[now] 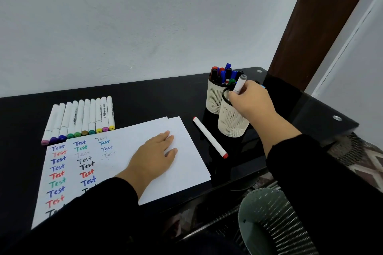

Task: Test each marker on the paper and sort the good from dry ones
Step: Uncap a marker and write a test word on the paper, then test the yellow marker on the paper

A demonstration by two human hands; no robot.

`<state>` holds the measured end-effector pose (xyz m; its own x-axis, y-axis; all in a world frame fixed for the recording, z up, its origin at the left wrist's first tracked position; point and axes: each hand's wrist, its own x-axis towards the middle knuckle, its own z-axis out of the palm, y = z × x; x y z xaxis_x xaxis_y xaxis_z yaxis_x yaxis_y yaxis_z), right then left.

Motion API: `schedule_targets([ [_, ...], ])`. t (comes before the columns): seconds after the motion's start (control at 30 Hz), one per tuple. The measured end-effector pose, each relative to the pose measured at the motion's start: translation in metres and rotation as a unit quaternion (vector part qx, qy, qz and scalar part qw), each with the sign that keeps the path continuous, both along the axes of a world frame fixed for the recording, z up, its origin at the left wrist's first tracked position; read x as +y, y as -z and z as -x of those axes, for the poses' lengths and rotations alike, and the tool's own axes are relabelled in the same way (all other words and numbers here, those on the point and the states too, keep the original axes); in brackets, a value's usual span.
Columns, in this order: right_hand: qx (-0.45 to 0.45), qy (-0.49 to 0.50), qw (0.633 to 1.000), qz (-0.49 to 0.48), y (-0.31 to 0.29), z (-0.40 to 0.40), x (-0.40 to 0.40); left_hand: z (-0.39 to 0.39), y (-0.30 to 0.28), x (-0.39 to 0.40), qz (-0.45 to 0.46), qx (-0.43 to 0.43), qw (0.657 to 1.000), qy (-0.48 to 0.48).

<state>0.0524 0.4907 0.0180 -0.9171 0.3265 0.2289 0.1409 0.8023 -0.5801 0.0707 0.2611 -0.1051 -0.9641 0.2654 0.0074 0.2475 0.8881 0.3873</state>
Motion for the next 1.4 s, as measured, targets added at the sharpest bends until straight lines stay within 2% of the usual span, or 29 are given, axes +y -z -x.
schedule_targets([
  [0.07, -0.003, -0.002, 1.000, -0.007, -0.001, 0.000, 0.001, 0.001, 0.000, 0.000, 0.000, 0.000, 1.000, 0.000],
  [0.23, -0.046, 0.011, 0.994, -0.098, 0.002, 0.006, 0.001, 0.000, 0.002, -0.001, -0.009, 0.002, 1.000, -0.001],
  [0.37, -0.004, 0.018, 0.999, -0.046, 0.004, 0.006, 0.000, 0.000, 0.002, -0.001, -0.006, 0.002, 1.000, -0.002],
  [0.53, -0.015, 0.022, 0.996, -0.080, 0.008, 0.007, 0.000, 0.001, 0.002, -0.001, 0.010, -0.006, 1.000, 0.004],
  [0.73, 0.031, 0.012, 0.999, -0.038, 0.005, -0.003, -0.003, 0.005, -0.010, 0.000, 0.092, -0.056, 0.994, 0.034],
  [0.8, 0.048, 0.005, 0.995, -0.093, 0.000, -0.009, -0.006, 0.006, -0.017, -0.002, 0.122, -0.075, 0.988, 0.050],
  [0.93, 0.041, -0.019, 0.975, -0.216, -0.011, -0.022, -0.017, 0.001, -0.028, -0.015, 0.123, -0.067, 0.989, 0.040],
  [1.1, 0.037, -0.105, 0.954, -0.279, -0.019, -0.030, -0.043, -0.011, -0.033, -0.045, 0.124, -0.069, 0.990, -0.014],
  [1.23, 0.048, -0.192, 0.937, -0.287, -0.012, -0.027, -0.075, -0.022, -0.036, -0.076, 0.130, -0.078, 0.986, -0.067],
  [1.4, 0.041, -0.267, 0.925, -0.269, 0.010, -0.008, -0.119, -0.032, -0.036, -0.112, 0.097, -0.075, 0.985, -0.124],
])
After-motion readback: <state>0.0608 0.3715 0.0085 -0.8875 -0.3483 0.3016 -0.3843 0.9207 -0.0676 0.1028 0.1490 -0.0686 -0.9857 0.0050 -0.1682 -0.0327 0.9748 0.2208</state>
